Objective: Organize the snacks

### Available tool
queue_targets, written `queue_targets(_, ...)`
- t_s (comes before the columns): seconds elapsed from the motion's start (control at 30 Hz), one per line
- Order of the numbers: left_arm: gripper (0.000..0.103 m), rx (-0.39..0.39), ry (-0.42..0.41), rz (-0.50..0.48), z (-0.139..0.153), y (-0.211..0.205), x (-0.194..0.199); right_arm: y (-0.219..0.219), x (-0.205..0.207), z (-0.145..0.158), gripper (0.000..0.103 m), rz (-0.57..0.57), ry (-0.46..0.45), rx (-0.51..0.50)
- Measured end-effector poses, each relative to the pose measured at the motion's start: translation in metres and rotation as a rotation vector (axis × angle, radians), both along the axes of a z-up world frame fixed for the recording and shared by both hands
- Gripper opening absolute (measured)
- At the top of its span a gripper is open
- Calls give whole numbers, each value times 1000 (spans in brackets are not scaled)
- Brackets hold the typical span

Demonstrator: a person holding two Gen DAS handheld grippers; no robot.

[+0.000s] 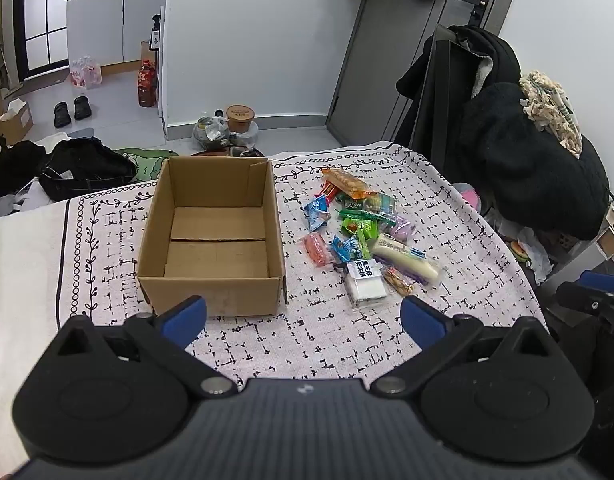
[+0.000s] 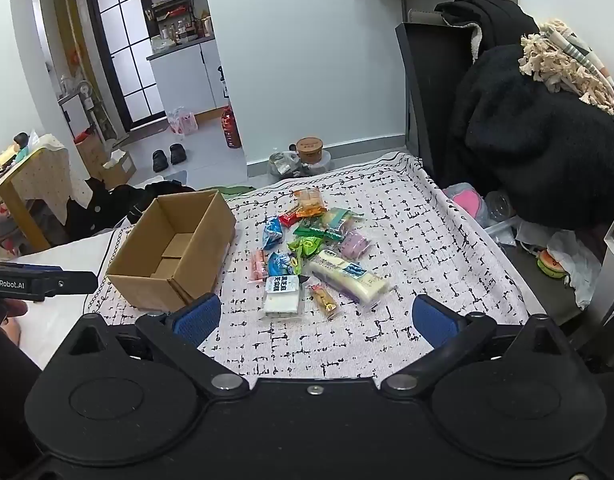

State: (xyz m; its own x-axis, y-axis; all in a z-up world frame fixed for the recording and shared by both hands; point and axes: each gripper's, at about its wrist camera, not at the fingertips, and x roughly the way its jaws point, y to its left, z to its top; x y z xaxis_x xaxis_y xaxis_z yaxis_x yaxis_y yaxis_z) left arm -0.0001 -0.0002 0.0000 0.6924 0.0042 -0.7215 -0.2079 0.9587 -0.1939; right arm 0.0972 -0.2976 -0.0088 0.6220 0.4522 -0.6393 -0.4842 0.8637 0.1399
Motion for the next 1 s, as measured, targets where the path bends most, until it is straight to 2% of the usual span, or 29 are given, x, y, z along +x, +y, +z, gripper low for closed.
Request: queue_targets(1.0,103,9,1,1,2,2,0,-1,-1,-3,103,6,3,-8)
